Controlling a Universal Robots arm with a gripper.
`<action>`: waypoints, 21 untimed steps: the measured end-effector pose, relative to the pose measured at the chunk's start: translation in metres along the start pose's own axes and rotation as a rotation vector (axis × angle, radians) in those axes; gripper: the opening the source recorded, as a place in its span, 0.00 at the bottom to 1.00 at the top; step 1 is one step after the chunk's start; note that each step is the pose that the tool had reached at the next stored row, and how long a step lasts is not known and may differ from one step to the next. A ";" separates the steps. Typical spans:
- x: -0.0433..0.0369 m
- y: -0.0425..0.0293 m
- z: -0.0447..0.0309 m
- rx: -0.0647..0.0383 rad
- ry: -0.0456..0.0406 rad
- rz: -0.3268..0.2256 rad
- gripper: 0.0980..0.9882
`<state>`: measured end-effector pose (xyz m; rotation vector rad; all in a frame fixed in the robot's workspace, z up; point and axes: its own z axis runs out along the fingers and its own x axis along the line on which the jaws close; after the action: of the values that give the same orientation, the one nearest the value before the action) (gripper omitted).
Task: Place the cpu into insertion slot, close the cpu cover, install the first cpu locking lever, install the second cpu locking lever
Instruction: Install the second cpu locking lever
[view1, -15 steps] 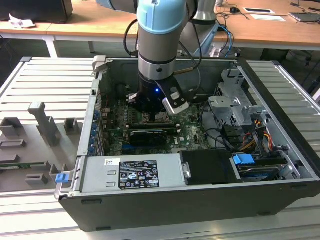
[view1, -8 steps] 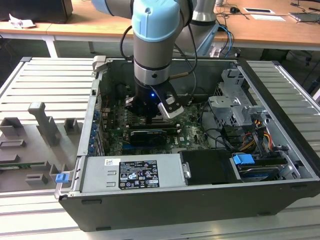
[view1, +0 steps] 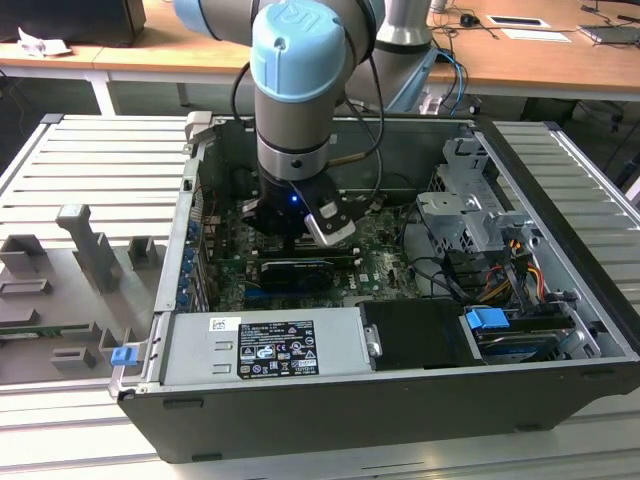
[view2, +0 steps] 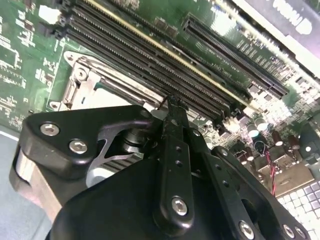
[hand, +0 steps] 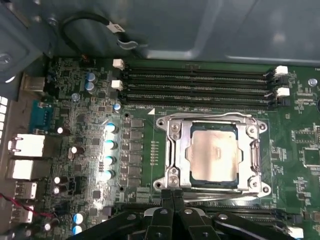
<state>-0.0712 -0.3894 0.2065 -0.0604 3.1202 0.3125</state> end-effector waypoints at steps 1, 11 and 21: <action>0.0009 -0.0003 0.0007 -0.002 -0.0002 0.000 0.01; 0.0060 -0.0014 0.0059 -0.029 -0.0012 0.000 0.01; -0.0036 -0.0018 -0.0074 -0.031 0.0060 0.001 0.01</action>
<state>-0.0675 -0.3925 0.2135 -0.0600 3.1217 0.3609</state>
